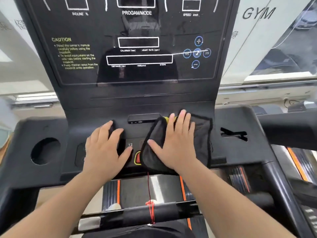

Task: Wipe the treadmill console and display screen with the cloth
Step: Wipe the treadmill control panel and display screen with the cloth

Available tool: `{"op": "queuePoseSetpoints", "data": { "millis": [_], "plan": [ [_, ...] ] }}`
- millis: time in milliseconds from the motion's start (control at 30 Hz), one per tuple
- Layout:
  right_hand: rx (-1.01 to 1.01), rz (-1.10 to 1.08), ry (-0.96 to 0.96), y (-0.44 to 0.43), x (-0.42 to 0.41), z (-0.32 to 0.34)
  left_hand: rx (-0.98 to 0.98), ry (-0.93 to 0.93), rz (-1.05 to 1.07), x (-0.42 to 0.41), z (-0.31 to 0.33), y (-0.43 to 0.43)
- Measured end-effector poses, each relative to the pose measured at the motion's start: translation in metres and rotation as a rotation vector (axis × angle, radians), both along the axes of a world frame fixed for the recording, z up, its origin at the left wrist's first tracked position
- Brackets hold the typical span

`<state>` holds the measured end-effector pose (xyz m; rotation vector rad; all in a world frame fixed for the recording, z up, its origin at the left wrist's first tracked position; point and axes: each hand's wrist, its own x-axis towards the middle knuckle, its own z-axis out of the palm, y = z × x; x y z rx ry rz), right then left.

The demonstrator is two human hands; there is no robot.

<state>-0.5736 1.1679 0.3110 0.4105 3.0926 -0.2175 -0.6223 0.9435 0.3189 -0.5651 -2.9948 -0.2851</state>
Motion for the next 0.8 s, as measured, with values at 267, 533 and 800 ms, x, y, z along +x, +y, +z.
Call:
{"op": "queuePoseSetpoints", "data": {
  "millis": [267, 533, 800],
  "plan": [
    [0.116, 0.055, -0.101, 0.090, 0.035, -0.003, -0.003, 0.027, -0.015, -0.003, 0.000, -0.001],
    [0.036, -0.122, 0.019, 0.022, -0.013, 0.000, -0.016, 0.025, 0.013, 0.004, -0.003, -0.016],
    [0.087, 0.380, -0.077, 0.084, 0.059, -0.008, 0.006, 0.042, 0.023, -0.002, -0.007, -0.017]
  ]
}}
